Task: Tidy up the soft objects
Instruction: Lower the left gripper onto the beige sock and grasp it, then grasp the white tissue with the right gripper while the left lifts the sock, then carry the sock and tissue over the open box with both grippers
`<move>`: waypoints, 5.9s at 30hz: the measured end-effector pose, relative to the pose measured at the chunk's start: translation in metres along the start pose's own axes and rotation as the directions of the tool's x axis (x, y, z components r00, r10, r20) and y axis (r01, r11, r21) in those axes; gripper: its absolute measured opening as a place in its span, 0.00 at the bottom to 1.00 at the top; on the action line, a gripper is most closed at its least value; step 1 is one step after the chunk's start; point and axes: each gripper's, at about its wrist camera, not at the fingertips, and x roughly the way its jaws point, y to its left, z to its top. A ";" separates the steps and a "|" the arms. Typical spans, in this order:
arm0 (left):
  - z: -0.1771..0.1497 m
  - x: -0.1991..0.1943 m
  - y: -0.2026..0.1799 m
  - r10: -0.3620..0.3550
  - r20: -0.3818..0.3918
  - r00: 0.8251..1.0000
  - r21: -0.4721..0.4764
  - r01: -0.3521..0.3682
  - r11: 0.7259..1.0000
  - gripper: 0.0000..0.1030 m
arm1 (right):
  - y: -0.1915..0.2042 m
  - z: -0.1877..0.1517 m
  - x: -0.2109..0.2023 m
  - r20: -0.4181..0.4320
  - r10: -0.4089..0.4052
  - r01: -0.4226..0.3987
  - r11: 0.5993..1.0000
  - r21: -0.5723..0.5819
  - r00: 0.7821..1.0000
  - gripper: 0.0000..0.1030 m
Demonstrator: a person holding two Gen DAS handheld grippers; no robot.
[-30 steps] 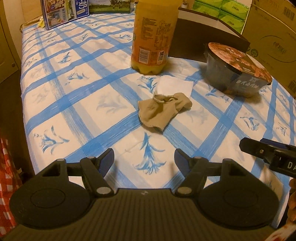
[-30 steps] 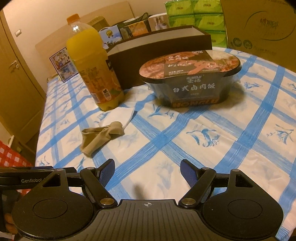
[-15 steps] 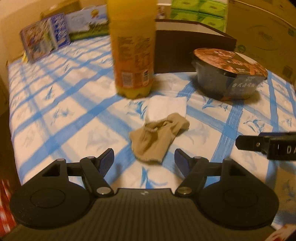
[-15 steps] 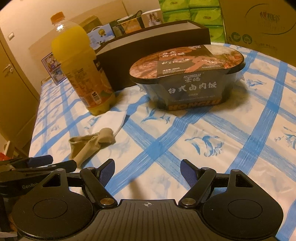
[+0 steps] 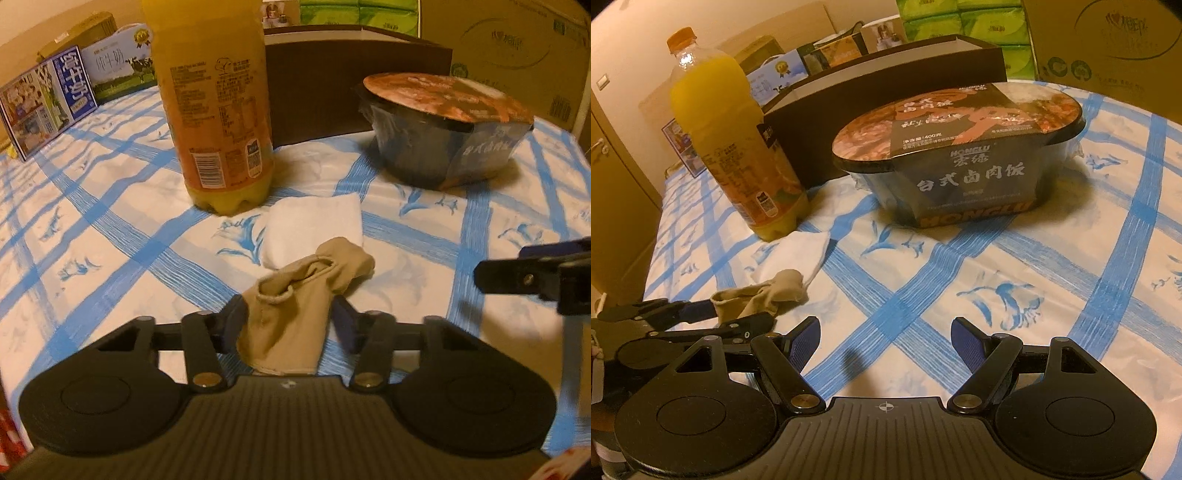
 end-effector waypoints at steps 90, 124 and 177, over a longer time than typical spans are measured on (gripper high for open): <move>-0.020 -0.030 0.094 0.149 -0.009 0.989 -0.337 -0.143 0.930 0.11 | 0.098 0.014 0.084 0.022 0.134 -0.115 0.912 -0.393 0.991 0.07; -0.007 -0.070 0.124 0.158 0.063 0.985 -0.269 -0.136 0.953 0.10 | 0.054 0.032 0.004 0.053 0.194 -0.170 0.941 -0.292 0.980 0.07; 0.278 0.072 0.168 -0.085 0.227 0.970 0.111 0.061 0.992 0.11 | -0.022 0.293 0.062 0.142 0.126 -0.077 0.948 -0.308 0.982 0.07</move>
